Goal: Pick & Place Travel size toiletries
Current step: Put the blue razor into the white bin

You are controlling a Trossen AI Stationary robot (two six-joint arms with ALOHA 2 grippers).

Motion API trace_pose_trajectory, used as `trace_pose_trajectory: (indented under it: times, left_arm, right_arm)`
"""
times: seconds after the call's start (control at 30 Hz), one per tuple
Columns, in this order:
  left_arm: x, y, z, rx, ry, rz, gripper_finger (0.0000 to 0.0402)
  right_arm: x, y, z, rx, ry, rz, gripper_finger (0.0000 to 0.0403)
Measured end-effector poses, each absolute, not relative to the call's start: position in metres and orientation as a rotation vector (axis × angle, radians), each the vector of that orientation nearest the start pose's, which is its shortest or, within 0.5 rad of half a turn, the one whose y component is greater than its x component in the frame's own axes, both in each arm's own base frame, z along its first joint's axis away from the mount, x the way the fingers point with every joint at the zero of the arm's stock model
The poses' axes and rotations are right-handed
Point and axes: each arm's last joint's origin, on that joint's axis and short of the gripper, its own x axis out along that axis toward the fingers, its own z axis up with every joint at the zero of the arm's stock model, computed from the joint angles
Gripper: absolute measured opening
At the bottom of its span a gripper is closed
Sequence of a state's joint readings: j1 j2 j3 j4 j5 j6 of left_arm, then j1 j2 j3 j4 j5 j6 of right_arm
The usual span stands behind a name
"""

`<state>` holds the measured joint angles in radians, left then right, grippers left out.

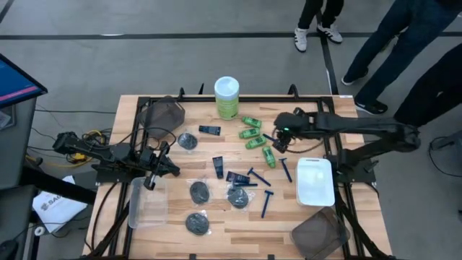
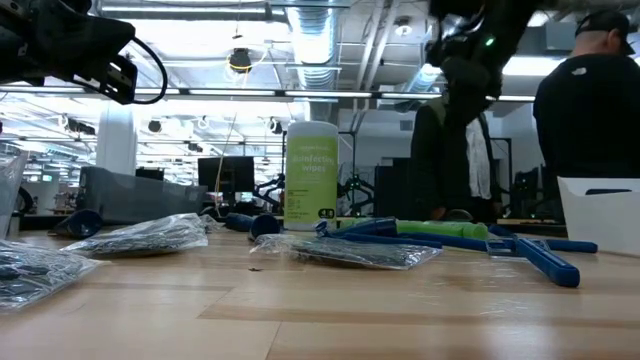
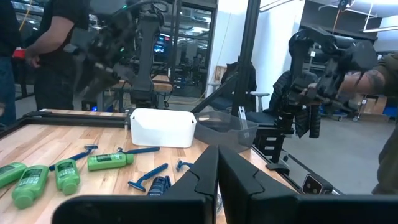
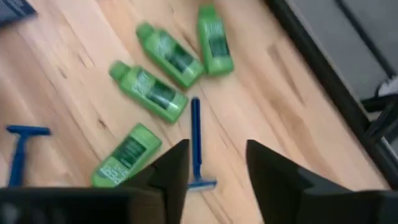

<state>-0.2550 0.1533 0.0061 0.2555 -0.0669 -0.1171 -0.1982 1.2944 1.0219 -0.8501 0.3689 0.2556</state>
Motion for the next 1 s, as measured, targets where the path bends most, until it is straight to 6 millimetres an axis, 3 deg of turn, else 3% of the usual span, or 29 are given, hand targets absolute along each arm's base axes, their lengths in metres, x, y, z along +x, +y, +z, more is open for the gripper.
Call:
trace_pose_trajectory:
  times: [0.33,0.6,1.0]
  left_arm:
    - [0.103,-0.025,0.178,-0.198,-0.094,-0.198,0.0003]
    - [0.103,-0.025,0.178,-0.231,-0.094,-0.2,0.0003]
    - [0.103,-0.025,0.178,-0.232,-0.095,-0.2,0.0003]
  right_arm:
    - [0.266,-0.096,0.218,0.205,1.362,-0.618,0.0256]
    - [0.275,-0.116,0.181,0.242,1.496,-0.532,0.026]
    - [0.278,-0.131,0.145,0.257,1.613,-0.481,0.026]
